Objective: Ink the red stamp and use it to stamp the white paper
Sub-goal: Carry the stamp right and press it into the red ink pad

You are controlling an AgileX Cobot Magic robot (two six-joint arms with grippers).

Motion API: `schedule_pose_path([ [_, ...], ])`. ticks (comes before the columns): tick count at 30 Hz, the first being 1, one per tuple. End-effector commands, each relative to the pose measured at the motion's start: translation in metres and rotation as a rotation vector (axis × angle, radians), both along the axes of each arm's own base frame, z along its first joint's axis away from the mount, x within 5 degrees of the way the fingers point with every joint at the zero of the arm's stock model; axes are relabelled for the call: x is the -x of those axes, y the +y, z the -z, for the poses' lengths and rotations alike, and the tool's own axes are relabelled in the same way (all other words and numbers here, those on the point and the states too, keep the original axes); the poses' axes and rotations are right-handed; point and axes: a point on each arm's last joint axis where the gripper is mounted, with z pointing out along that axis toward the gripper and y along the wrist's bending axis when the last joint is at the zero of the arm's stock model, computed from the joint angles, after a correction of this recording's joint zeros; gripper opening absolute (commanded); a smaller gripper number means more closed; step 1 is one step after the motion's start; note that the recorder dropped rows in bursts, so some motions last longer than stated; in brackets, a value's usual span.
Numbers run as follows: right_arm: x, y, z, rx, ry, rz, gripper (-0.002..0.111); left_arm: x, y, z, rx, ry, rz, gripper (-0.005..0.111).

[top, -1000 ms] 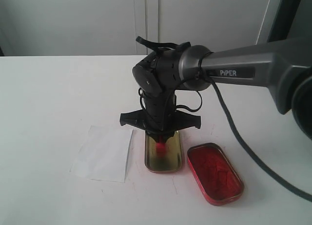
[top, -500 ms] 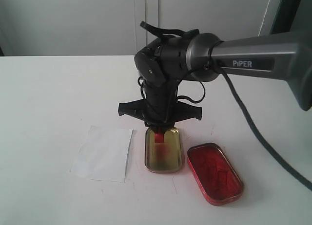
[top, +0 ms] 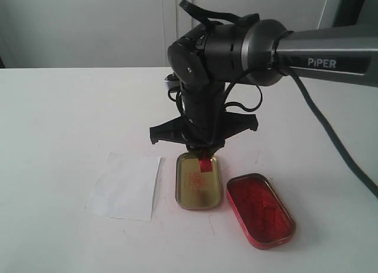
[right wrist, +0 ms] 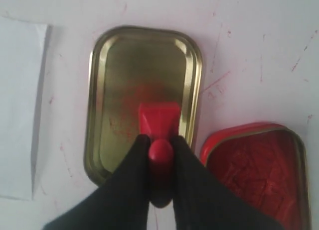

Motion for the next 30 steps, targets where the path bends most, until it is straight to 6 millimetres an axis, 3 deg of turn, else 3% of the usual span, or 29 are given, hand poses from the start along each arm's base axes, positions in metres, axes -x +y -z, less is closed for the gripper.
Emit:
schedule_pose_path([
  [1,0.008,-0.010,0.000,0.031,0.018,-0.046,0.000,0.001,0.000,0.004,0.000,0.021,-0.001,0.000],
  [7,0.020,-0.029,0.001,0.015,0.017,-0.062,0.000,0.001,0.000,0.004,0.000,0.021,-0.001,0.000],
  [16,0.036,-0.074,-0.004,-0.012,0.003,-0.083,0.000,0.001,0.000,0.004,0.000,0.021,-0.001,0.000],
  [22,0.039,-0.098,0.006,-0.003,0.022,-0.170,0.000,0.001,0.000,0.004,0.000,0.021,-0.001,0.000],
  [30,0.037,-0.116,0.020,-0.011,0.024,-0.153,0.000,0.001,0.000,0.004,0.000,0.021,-0.001,0.000],
])
